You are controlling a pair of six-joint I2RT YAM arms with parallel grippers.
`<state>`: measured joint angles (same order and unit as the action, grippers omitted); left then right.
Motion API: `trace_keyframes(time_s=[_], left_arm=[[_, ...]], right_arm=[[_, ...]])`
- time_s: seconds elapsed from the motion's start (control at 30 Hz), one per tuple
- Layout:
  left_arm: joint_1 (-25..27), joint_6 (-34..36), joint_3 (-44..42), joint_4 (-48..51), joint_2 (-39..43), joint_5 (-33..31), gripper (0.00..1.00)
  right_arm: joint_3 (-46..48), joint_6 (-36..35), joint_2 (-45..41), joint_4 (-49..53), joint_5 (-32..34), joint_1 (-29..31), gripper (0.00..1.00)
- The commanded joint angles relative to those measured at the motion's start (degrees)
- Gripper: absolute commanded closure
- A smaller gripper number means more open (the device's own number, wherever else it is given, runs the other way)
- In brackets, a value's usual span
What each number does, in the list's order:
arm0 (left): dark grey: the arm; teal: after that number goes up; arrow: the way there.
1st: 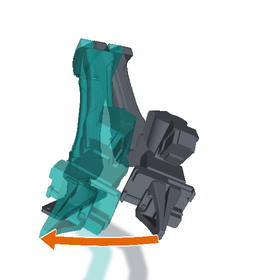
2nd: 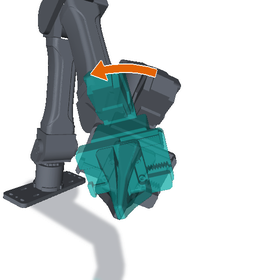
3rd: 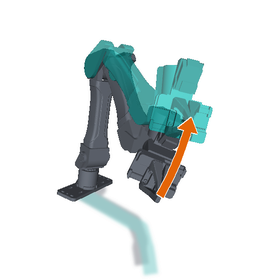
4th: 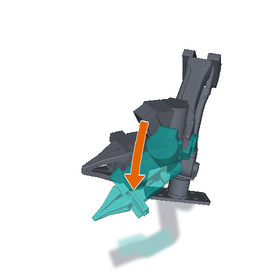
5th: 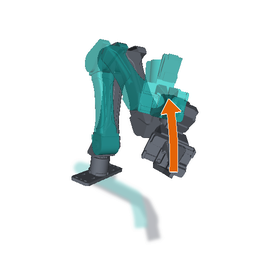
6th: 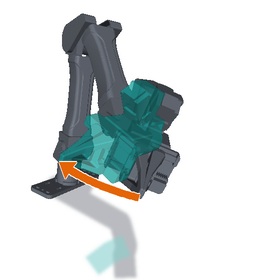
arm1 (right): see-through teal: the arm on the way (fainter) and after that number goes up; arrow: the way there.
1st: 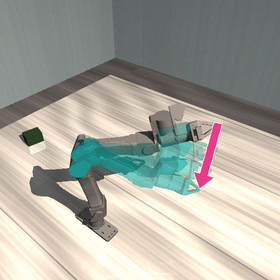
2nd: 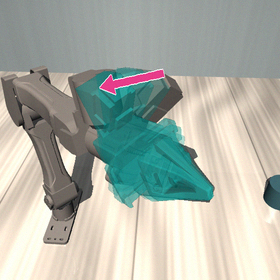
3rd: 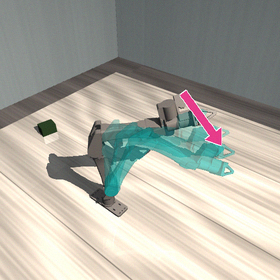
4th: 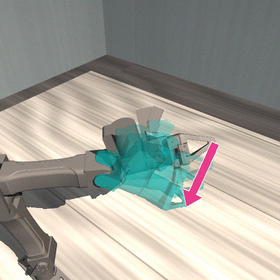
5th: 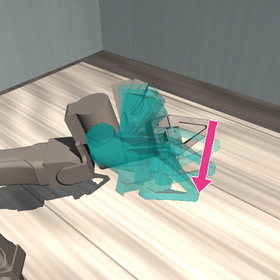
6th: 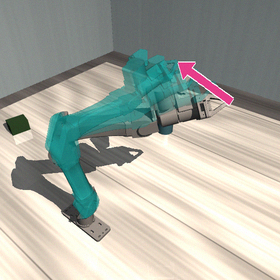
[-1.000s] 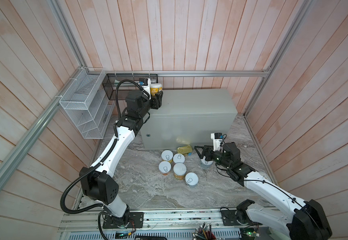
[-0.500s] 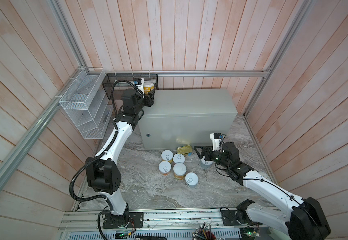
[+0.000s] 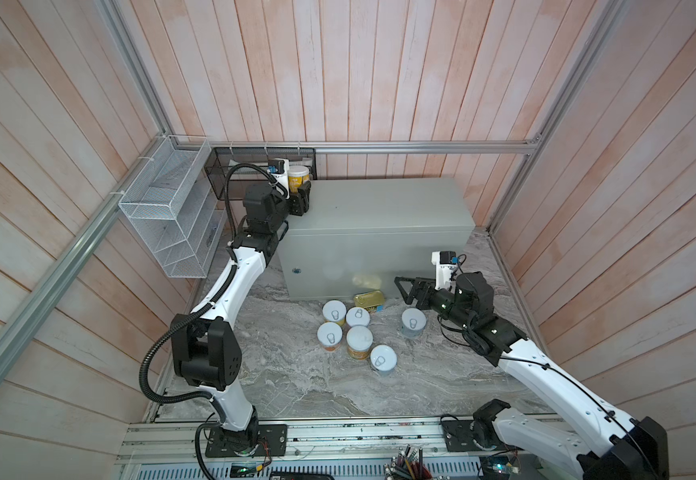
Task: Place and organize the canned foods onto the counter
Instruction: 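Set the yellow can on the cabinet top and open the left gripper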
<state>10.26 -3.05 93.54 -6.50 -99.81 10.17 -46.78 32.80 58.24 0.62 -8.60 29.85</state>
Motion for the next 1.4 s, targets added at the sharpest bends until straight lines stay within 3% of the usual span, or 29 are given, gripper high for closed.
trace_keyframes(time_s=[0.0, 0.03, 0.07, 0.3, 0.47, 0.73, 0.9, 1.37], left_arm=[[-0.03, 0.40, -2.07, -0.94, 2.34, 1.14, 0.10], [0.01, 0.37, -2.50, -1.07, 2.71, 1.01, 0.01], [-0.05, 0.49, -3.05, -1.43, 3.07, 1.03, 0.00], [0.75, 0.85, -3.71, -1.37, 4.09, 0.71, 0.00], [3.47, 3.87, -4.06, -0.16, 6.32, -4.34, 0.00], [5.03, 1.11, -5.67, 0.18, 10.45, -9.13, 0.00], [6.67, 1.29, -7.38, 0.62, 13.01, -12.62, 0.00], [7.89, 0.38, -10.71, 3.24, 16.57, -13.34, 0.00]], right_arm=[[-6.58, -1.19, 1.87, 9.33, 2.59, -0.25, 0.14], [-7.91, -1.11, 2.60, 11.09, 2.99, -0.26, 0.14], [-8.96, -0.64, 3.17, 12.36, 3.33, -0.23, 0.14], [-19.02, 1.82, 6.03, 19.05, 0.76, -1.55, 0.13], [-26.41, 2.36, 8.13, 23.22, -0.44, -5.02, 0.13], [-27.92, 5.10, 10.01, 22.00, -8.50, -7.74, 0.12], [-29.21, 5.96, 10.09, 21.31, -8.92, -7.78, 0.11], [-27.48, 8.81, 9.99, 17.48, -11.18, -8.53, 0.10]])
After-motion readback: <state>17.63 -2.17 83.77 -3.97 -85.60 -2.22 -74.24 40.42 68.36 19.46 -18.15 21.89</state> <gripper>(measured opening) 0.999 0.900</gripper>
